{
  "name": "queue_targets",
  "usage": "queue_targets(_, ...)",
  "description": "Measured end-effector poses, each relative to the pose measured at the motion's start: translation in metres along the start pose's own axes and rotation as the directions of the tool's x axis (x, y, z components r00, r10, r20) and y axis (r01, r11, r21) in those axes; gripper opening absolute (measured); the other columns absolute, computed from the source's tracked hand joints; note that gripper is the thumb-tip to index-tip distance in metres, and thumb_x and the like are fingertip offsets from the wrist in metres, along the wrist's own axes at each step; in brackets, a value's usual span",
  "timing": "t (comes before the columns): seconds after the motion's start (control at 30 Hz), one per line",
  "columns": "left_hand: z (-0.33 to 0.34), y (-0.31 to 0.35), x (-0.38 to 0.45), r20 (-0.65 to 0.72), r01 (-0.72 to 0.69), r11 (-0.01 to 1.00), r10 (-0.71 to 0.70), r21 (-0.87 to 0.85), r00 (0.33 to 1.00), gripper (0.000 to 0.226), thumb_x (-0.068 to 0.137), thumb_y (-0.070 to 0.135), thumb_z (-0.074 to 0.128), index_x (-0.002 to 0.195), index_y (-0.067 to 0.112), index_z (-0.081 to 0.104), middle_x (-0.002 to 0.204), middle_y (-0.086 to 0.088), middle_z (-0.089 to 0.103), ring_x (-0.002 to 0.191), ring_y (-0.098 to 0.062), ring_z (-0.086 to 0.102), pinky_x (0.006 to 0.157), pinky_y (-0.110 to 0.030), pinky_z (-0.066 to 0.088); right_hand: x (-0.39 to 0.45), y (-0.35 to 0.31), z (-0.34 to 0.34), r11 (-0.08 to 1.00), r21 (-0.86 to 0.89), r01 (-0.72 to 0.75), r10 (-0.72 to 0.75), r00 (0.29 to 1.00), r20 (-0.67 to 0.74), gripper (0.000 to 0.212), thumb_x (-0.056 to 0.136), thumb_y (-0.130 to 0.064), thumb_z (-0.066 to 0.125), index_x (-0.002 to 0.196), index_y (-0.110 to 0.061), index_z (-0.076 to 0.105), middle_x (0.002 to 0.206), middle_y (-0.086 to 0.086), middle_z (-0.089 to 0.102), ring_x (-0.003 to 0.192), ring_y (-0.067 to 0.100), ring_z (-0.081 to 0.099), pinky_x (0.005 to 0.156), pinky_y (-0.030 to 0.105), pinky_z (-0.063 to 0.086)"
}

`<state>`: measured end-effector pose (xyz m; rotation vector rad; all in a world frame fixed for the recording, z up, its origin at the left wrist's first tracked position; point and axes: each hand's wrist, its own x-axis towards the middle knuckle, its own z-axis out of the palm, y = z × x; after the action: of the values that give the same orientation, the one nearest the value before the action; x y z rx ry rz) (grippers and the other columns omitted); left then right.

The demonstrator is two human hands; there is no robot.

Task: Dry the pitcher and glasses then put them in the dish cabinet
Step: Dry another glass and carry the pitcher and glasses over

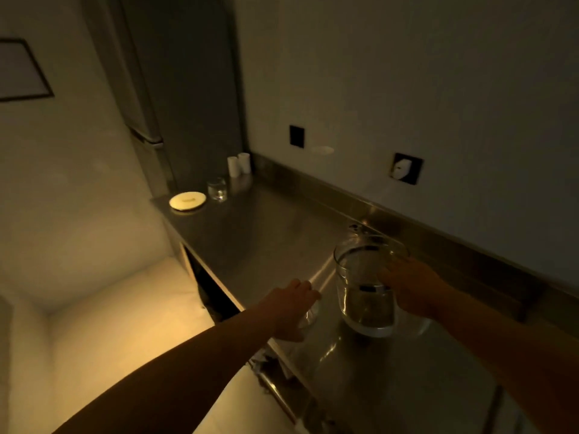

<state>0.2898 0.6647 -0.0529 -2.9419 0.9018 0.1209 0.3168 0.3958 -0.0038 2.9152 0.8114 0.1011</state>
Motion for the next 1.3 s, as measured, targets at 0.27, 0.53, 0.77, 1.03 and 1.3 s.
queue_targets(0.27,0.008,-0.161,-0.019,0.023,0.187,0.98,-0.186,-0.061,0.982,0.091,0.073,0.043,0.076,0.145,0.02,0.027,0.144,-0.003,0.034,0.128,-0.021,0.035,0.101,-0.034,0.039,0.175,-0.071,0.01,0.987,0.016,0.162,-0.161,0.985,-0.064,0.03,0.085,-0.011,0.057,0.114,-0.017,0.056,0.106,0.003,0.063,0.099,0.02,0.059,0.08,0.026,0.04)
queue_targets(0.53,0.024,-0.315,0.018,0.033,0.312,0.947,-0.31,-0.074,0.95,0.096,0.073,0.04,0.077,0.148,0.02,0.021,0.146,-0.005,0.031,0.132,-0.024,0.032,0.098,-0.038,0.044,0.354,-0.114,0.031,0.974,0.084,0.212,-0.204,0.974,-0.095,0.028,0.092,-0.017,0.052,0.12,-0.019,0.055,0.118,0.0,0.058,0.103,0.011,0.055,0.082,0.016,0.036)
queue_targets(0.77,0.027,-0.448,0.069,0.083,0.345,0.937,-0.34,-0.058,0.937,0.095,0.075,0.037,0.076,0.148,0.018,0.019,0.146,-0.008,0.031,0.131,-0.027,0.033,0.099,-0.039,0.043,0.502,-0.133,0.045,0.98,0.141,0.138,-0.137,0.99,-0.015,0.027,0.089,-0.013,0.055,0.116,-0.015,0.053,0.114,0.003,0.059,0.105,0.017,0.056,0.093,0.028,0.041)
queue_targets(1.03,0.038,-0.564,0.119,0.134,0.208,0.978,-0.203,-0.023,0.97,0.096,0.077,0.04,0.074,0.15,0.016,0.016,0.145,-0.01,0.029,0.131,-0.029,0.031,0.101,-0.041,0.043,0.602,-0.165,0.057,0.994,0.105,-0.03,0.028,0.999,0.021,0.038,0.084,-0.01,0.059,0.118,-0.018,0.046,0.121,0.001,0.055,0.113,0.017,0.05,0.098,0.028,0.034)
queue_targets(1.3,0.054,-0.632,0.156,0.184,-0.083,0.995,0.093,-0.061,0.979,0.092,0.08,0.037,0.071,0.15,0.016,0.015,0.146,-0.012,0.028,0.131,-0.029,0.03,0.097,-0.038,0.042,0.648,-0.201,0.072,0.952,0.077,-0.297,0.294,0.954,0.048,0.052,0.078,-0.018,0.069,0.123,-0.018,0.044,0.126,0.002,0.053,0.121,0.019,0.045,0.103,0.032,0.032)
